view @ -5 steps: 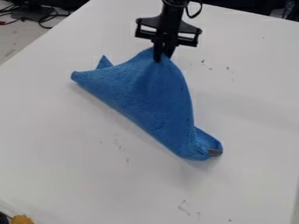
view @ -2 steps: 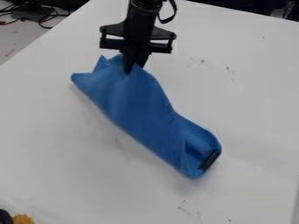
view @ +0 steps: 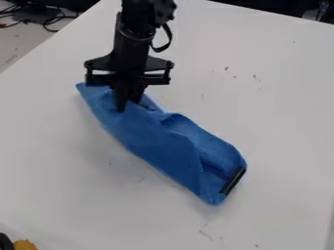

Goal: Unfold the center fabric to the bottom left

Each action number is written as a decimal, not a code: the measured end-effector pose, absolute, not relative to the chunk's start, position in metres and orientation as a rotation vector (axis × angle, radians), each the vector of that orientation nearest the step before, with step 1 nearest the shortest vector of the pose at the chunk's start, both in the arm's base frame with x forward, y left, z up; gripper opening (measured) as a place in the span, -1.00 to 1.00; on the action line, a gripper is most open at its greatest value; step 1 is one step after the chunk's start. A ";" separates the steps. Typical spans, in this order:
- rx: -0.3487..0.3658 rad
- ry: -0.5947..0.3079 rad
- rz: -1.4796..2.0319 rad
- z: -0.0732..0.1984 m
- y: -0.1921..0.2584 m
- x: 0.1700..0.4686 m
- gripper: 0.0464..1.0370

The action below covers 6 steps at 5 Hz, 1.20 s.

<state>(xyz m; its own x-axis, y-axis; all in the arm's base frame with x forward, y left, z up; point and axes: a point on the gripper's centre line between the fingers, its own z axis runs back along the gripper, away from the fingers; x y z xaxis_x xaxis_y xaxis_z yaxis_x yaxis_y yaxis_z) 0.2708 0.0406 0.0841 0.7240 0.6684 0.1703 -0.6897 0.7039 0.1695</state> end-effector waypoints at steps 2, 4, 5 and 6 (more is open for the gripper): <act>0.186 -0.068 0.833 0.069 0.040 0.245 -0.92; 0.161 -0.079 0.926 0.059 0.049 0.219 -0.92; 0.129 -0.079 0.971 0.050 0.057 0.208 -0.92; 0.104 -0.084 0.987 0.046 0.064 0.201 -0.92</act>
